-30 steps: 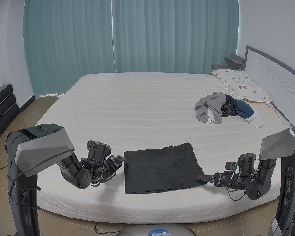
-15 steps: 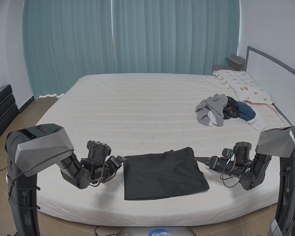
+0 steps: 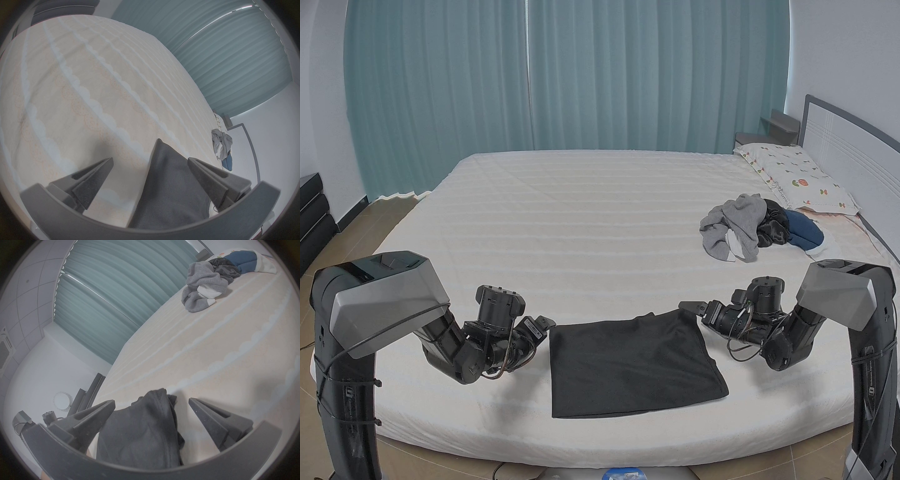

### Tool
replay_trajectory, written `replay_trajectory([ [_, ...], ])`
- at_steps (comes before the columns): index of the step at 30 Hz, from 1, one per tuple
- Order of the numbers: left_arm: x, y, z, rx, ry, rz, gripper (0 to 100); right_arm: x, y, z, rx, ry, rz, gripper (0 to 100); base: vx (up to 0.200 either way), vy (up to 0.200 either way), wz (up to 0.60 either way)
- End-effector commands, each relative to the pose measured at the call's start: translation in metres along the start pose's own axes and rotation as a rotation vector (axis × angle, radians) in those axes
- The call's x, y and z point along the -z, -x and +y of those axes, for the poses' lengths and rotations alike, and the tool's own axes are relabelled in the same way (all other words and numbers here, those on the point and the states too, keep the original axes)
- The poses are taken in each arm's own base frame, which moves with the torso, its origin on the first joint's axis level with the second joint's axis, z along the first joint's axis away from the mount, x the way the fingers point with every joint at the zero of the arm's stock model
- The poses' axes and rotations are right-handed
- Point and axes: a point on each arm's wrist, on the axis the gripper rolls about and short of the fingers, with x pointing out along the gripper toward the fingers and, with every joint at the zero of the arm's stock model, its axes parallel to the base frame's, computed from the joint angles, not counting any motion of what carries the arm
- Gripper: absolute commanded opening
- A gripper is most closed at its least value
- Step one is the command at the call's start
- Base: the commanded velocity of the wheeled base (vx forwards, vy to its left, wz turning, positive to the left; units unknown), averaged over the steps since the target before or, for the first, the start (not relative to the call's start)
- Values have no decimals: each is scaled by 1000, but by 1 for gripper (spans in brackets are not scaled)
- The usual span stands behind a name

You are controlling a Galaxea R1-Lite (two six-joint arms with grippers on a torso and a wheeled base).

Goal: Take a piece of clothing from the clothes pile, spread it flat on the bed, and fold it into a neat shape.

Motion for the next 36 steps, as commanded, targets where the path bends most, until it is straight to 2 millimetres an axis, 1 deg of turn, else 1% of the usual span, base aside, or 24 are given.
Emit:
replay_trajectory([
  [1,0,0,0,-1,0,0,100,7,-10,-5,4,-1,10,100,0,0,0],
  [2,0,0,0,-1,0,0,100,7,-10,-5,4,-1,8,0,0,0,0],
  [6,0,0,0,-1,0,0,100,4,-11,-4,-2,-3,-3,0,0,0,0],
  [10,0,0,0,0,0,-1,100,0,-9,-8,6,-7,-14,0,0,0,0],
  [22,0,0,0,0,0,-1,100,-2,-8,-11,16,-12,-14,0,0,0,0],
  [23,0,0,0,0,0,-1,100,-1,-8,-12,19,-13,-10,100,0,0,0],
  [27,1,1,0,-1,-3,1,100,-2,-6,-11,15,-13,-17,100,0,0,0],
  [30,3,3,2,-6,-6,10,100,-3,-2,-11,19,-18,-18,100,0,0,0],
  [32,4,3,2,14,-13,1,100,-8,5,-11,25,-38,-27,100,0,0,0],
  [36,9,9,6,59,-33,8,100,-12,10,-14,34,-72,-38,100,0,0,0],
])
